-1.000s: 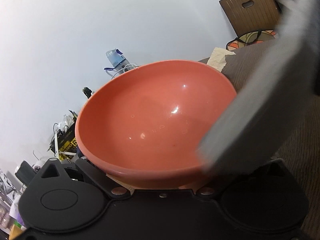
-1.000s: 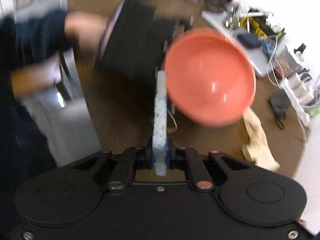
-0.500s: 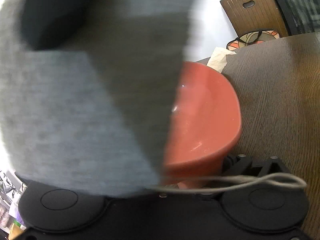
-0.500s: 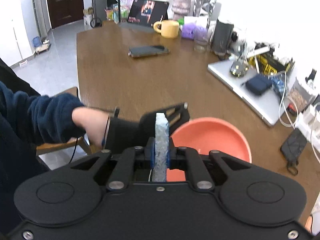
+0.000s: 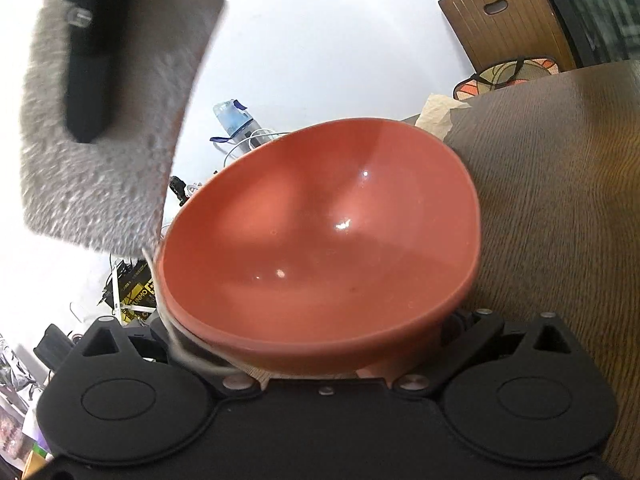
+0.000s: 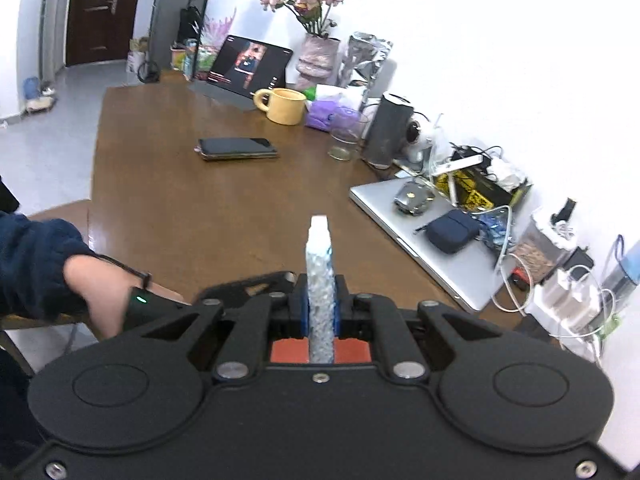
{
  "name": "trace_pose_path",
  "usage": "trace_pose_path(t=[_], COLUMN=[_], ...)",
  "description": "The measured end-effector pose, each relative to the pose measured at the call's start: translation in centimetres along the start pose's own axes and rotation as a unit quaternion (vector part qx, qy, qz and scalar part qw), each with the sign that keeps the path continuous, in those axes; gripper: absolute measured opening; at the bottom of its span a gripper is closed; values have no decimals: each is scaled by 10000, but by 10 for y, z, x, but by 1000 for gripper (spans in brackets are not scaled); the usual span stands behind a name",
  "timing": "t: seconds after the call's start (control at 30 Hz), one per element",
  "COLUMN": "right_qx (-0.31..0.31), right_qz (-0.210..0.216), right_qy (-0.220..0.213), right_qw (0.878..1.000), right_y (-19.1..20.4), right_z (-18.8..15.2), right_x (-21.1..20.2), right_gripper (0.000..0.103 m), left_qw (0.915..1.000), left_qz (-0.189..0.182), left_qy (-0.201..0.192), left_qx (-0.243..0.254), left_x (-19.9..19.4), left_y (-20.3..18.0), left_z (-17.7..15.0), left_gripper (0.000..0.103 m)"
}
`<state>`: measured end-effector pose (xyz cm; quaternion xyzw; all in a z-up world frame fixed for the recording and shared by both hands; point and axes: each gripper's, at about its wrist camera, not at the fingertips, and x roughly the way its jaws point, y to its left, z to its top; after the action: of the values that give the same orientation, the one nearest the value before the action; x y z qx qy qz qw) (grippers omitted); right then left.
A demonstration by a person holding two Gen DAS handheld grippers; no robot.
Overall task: Clean bowl
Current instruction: 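Swipe the sponge over the bowl's outer side with the right gripper, then scrub inside the bowl with the sponge in the right gripper while the left gripper holds the rim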
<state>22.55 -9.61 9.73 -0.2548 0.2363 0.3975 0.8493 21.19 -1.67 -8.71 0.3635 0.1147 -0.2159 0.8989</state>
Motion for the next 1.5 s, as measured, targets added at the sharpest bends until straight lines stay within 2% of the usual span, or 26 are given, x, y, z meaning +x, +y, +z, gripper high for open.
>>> trace_pose_path(t=[0.17,0.23,0.3,0.47,0.6,0.73,0.9,1.03,1.2,1.33,1.5], right_qx=[-66,-97,-233,-659,-935,-1077,-1093,-1262,-1357,-1240,-970], right_qz=[-434,-554,-686,-925,-872,-619,-309,-76,-245,-514,-717], right_qy=[308,457,687,1202,1644,1998,2056,1772,1372,1359,1292], right_qw=[9986,9974,9950,9862,9781,9719,9720,9760,9809,9816,9843], right_y=[-14,-18,-19,-13,-1,16,32,46,41,23,6], right_z=[-15,-22,-31,-51,-67,-82,-85,-73,-53,-48,-55], right_x=[6,6,5,2,-2,-2,2,8,16,18,12], right_gripper=[12,12,12,12,12,12,12,12,12,12,19], left_qw=[10000,10000,10000,9999,9999,9999,9999,9999,9999,9999,9999], left_qz=[3,19,18,21,22,23,25,26,23,23,27], left_qy=[-3,-20,-20,-42,-50,-50,-51,-51,-53,-53,-57], left_qx=[8,61,60,91,97,99,99,99,100,98,98], left_x=[12,5,5,-6,-23,-16,-12,-9,-7,-5,-2], left_y=[30,12,20,1,-24,-33,-32,-30,-26,-23,-19], left_z=[4,9,10,10,2,4,5,4,3,2,1], left_gripper=[100,100,100,101,100,101,100,100,100,100,100])
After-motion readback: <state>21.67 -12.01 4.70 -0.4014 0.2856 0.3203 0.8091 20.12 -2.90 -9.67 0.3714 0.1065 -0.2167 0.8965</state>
